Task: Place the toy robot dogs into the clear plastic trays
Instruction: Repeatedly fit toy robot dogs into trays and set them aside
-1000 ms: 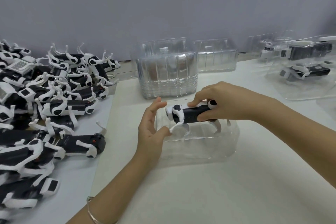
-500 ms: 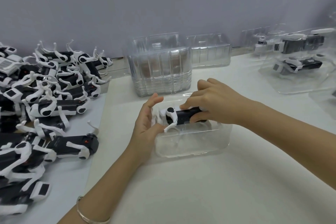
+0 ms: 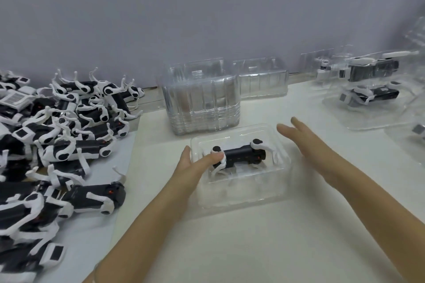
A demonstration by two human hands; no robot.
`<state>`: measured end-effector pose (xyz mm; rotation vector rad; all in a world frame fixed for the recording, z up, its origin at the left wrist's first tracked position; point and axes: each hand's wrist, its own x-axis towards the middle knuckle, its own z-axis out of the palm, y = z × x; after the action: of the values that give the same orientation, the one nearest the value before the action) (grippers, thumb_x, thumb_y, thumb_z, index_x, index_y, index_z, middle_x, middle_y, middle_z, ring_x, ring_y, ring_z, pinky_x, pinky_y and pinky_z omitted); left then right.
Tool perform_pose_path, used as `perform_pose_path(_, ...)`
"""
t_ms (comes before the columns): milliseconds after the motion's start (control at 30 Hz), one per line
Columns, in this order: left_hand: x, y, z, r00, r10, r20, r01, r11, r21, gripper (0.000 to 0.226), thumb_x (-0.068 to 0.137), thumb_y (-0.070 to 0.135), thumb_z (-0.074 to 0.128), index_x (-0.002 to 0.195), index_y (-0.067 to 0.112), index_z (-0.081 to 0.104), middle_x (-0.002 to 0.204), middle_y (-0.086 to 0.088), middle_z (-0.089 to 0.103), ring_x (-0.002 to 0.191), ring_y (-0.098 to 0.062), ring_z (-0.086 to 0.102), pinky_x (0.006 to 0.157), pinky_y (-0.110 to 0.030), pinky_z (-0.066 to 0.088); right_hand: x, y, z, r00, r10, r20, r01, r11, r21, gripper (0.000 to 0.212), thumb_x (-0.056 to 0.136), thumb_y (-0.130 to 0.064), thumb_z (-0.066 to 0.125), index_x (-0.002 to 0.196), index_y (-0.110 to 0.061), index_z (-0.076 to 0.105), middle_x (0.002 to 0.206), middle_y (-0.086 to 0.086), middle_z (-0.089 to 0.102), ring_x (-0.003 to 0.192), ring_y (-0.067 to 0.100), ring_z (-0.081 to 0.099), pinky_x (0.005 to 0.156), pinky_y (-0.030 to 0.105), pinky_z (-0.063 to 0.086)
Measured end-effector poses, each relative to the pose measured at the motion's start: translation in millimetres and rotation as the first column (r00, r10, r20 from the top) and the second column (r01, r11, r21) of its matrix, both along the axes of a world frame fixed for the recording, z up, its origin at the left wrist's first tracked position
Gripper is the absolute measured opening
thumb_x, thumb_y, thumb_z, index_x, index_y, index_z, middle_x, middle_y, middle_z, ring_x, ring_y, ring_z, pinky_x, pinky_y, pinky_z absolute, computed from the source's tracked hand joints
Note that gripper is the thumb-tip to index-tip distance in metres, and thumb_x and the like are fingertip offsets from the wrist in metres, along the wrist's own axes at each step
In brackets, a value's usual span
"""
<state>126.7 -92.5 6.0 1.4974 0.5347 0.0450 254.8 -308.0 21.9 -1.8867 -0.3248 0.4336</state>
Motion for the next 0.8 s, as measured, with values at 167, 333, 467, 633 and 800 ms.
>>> perform_pose_path(167, 11.2, -13.7, -2.5, 0.965, 0.065, 0.255, -0.081, 0.995, 0.05, 0.069, 0.076, 0.029, 0.082, 0.136, 0.025, 0.049, 0.137, 0.013, 0.055, 0.126, -0.006, 0.053, 0.104, -0.028, 0.045, -22.3, 11.7, -2.9, 0.984, 0.177, -0.03, -0.158, 0.933, 0.323, 0.054, 0.067, -0.06, 0.071, 0.116, -0.061, 0.049, 0.118, -0.042, 0.056, 0.11, -0.02, 0.052, 0.09, 0.014, 0.044)
perform_pose_path(333, 5.8, -19.5, 3.1, 0.866, 0.15, 0.476, -0.248, 0.957, 0.15, 0.102, 0.06, 0.057, 0.078, 0.146, 0.047, 0.025, 0.135, 0.044, 0.04, 0.127, 0.02, 0.036, 0.096, -0.006, 0.039, -25.7, 19.7, -6.4, 0.993, 0.007, 0.12, -0.072, 0.832, 0.549, 0.075, 0.064, -0.055, 0.069, 0.134, -0.054, 0.041, 0.131, -0.037, 0.051, 0.122, -0.018, 0.043, 0.09, 0.009, 0.042)
perform_pose_path(467, 1.8, -25.7, -1.1, 0.829, 0.171, 0.532, -0.322, 0.924, 0.205, 0.089, 0.065, 0.054, 0.075, 0.14, 0.056, 0.027, 0.137, 0.038, 0.045, 0.132, 0.008, 0.041, 0.115, -0.034, 0.033, -36.1, 25.1, -22.5, 0.989, -0.066, 0.129, -0.024, 0.802, 0.597, 0.07, 0.07, -0.042, 0.076, 0.131, -0.046, 0.042, 0.129, -0.019, 0.056, 0.112, -0.016, 0.054, 0.074, 0.001, 0.045)
perform_pose_path(633, -2.0, -32.8, -3.3, 0.827, 0.158, 0.54, -0.341, 0.904, 0.257, 0.082, 0.078, 0.047, 0.074, 0.146, 0.048, 0.027, 0.143, 0.032, 0.041, 0.132, 0.008, 0.04, 0.113, -0.024, 0.033, -37.6, 29.1, -32.4, 0.994, -0.078, 0.08, 0.014, 0.797, 0.604, 0.059, 0.077, -0.034, 0.073, 0.126, -0.048, 0.044, 0.134, -0.003, 0.057, 0.125, -0.003, 0.051, 0.092, 0.024, 0.053)
perform_pose_path(800, -3.3, -35.7, 14.3, 0.873, 0.103, 0.477, -0.303, 0.88, 0.365, 0.088, 0.077, 0.06, 0.069, 0.147, 0.054, 0.016, 0.13, 0.055, 0.032, 0.13, 0.021, 0.03, 0.111, -0.012, 0.028, -32.6, 29.7, -25.8, 0.996, -0.073, -0.054, 0.09, 0.758, 0.646, 0.065, 0.07, -0.038, 0.08, 0.127, -0.043, 0.049, 0.127, 0.003, 0.063, 0.118, 0.011, 0.061, 0.083, 0.036, 0.058)
